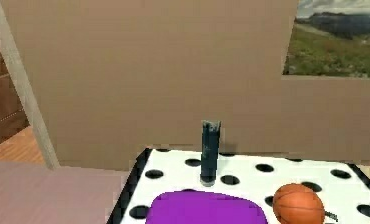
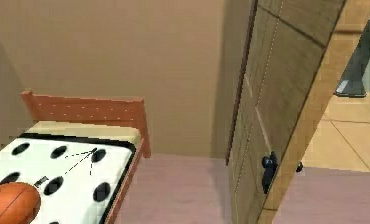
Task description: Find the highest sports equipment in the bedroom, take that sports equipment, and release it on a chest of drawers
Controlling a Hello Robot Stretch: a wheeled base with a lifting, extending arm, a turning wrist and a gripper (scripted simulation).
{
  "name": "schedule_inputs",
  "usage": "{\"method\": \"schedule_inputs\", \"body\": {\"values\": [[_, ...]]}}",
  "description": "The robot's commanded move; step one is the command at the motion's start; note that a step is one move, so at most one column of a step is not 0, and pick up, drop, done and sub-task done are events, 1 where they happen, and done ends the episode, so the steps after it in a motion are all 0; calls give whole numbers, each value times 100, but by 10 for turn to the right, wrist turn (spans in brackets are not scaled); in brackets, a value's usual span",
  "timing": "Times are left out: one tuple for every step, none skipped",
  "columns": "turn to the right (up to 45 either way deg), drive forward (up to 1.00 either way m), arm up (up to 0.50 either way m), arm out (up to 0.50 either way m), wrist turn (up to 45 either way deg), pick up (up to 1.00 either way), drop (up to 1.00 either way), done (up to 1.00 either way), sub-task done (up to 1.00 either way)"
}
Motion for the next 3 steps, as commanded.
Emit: {"method": "schedule_inputs", "body": {"values": [[450,0,0,0,0,0,0,0,0],[210,0,0,0,0,0,0,0,0],[30,0,0,0,0,0,0,0,0]]}}
